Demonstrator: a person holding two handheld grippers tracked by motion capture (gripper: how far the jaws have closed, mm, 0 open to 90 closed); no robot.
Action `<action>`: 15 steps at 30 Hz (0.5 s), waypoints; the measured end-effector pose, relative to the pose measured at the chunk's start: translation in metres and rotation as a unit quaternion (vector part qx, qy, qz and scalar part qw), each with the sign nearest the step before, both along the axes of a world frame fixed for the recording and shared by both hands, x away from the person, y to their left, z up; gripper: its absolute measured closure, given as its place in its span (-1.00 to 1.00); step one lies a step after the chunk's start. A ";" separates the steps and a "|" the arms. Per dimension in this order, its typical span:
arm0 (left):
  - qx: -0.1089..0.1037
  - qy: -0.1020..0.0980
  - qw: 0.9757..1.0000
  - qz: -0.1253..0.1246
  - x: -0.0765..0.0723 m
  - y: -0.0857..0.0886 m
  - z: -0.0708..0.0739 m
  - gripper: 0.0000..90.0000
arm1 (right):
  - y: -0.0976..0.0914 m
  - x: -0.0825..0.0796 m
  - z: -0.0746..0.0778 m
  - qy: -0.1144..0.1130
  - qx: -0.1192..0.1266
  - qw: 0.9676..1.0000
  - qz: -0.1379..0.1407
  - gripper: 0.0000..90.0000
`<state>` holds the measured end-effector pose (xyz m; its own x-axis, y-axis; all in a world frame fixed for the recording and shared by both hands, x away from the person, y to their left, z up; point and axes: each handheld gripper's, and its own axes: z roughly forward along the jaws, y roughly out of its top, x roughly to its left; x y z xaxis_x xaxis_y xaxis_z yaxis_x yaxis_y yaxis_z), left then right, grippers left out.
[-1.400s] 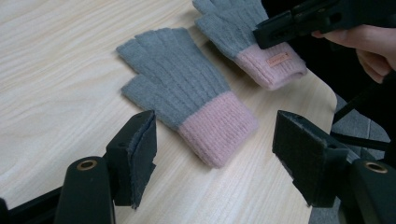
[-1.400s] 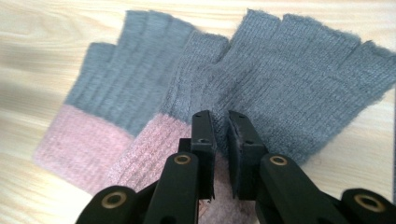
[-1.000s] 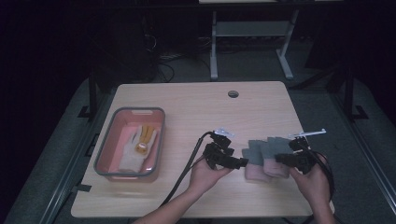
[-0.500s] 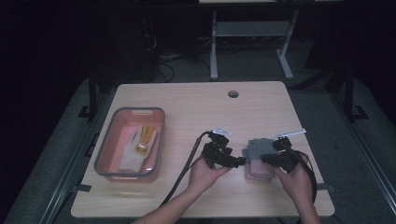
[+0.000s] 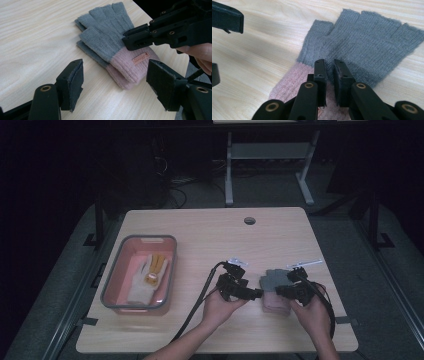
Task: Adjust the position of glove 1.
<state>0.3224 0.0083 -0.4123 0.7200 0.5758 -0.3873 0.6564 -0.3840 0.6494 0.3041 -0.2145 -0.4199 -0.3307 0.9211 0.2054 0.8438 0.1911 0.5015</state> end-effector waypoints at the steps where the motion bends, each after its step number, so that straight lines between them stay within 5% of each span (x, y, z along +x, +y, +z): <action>1: 0.000 0.001 1.000 0.003 0.000 0.000 -0.001 -0.33 | 0.000 0.001 -0.001 -0.002 -0.001 1.000 0.002 0.81; 5: 0.002 0.005 1.000 0.002 0.001 0.000 -0.004 -0.33 | 0.000 0.002 -0.008 0.015 0.002 1.000 -0.003 0.76; 15: -0.004 0.020 1.000 0.005 0.002 -0.007 -0.009 -0.33 | -0.016 -0.003 -0.004 -0.005 0.033 0.999 -0.021 0.51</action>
<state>0.3248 0.0016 -0.4217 0.6980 0.5796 -0.4206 0.6860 -0.3726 0.6249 0.3015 -0.2303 -0.4234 -0.2939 0.9190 0.2627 0.8451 0.1214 0.5207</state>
